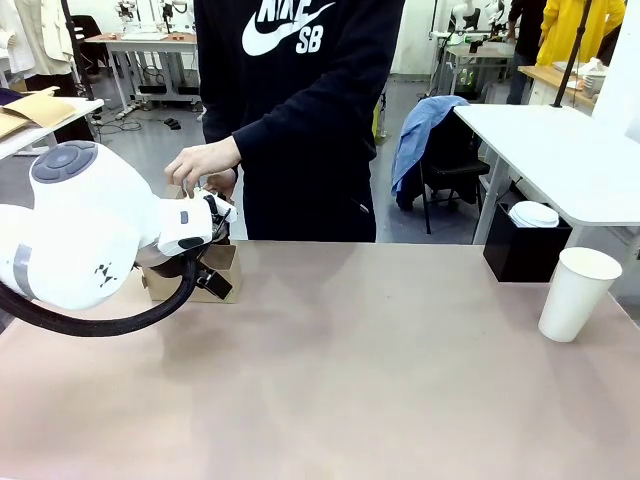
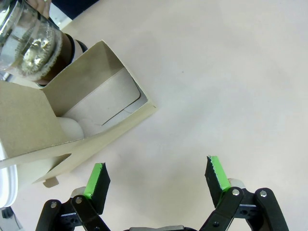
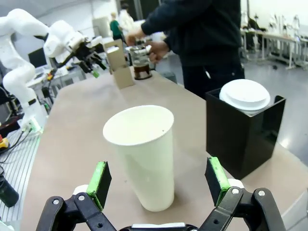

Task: Pour a drink into a cup and package it in a carrier.
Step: Pick up the 600 ml Paper Cup and place it in the middle top area of the table.

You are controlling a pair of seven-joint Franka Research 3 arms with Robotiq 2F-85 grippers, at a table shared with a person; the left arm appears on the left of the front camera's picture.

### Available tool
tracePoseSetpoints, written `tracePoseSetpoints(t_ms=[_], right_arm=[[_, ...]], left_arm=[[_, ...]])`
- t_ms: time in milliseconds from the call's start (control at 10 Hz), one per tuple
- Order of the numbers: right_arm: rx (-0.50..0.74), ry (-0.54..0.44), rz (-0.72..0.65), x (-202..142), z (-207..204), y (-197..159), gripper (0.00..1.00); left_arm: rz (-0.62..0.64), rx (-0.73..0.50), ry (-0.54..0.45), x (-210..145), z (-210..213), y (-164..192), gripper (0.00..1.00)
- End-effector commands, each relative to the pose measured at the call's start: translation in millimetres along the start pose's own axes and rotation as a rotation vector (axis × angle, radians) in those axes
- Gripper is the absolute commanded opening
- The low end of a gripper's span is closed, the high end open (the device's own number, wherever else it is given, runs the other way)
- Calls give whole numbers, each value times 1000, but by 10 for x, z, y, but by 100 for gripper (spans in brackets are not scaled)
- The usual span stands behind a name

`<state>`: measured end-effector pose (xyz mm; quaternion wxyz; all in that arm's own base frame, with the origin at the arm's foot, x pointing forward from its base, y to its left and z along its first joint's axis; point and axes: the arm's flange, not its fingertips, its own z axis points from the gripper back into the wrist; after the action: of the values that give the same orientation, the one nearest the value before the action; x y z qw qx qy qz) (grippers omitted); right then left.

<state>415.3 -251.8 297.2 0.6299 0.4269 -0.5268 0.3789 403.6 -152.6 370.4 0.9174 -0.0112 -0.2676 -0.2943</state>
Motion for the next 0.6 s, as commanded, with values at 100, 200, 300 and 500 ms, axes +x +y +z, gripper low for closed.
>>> tracePoseSetpoints(t_ms=[100, 200, 300, 500], right_arm=[[7, -69, 55, -255, -176, 16, 100], [-6, -82, 65, -298, -266, 37, 100], [-24, -94, 60, -336, -337, 53, 100], [-38, -94, 46, -422, -496, 96, 100]], left_arm=[[1, -1, 0, -4, 1, 5, 100], [1, -1, 0, -4, 1, 5, 100], [1, -1, 0, -4, 1, 5, 100], [1, -1, 0, -4, 1, 5, 100]])
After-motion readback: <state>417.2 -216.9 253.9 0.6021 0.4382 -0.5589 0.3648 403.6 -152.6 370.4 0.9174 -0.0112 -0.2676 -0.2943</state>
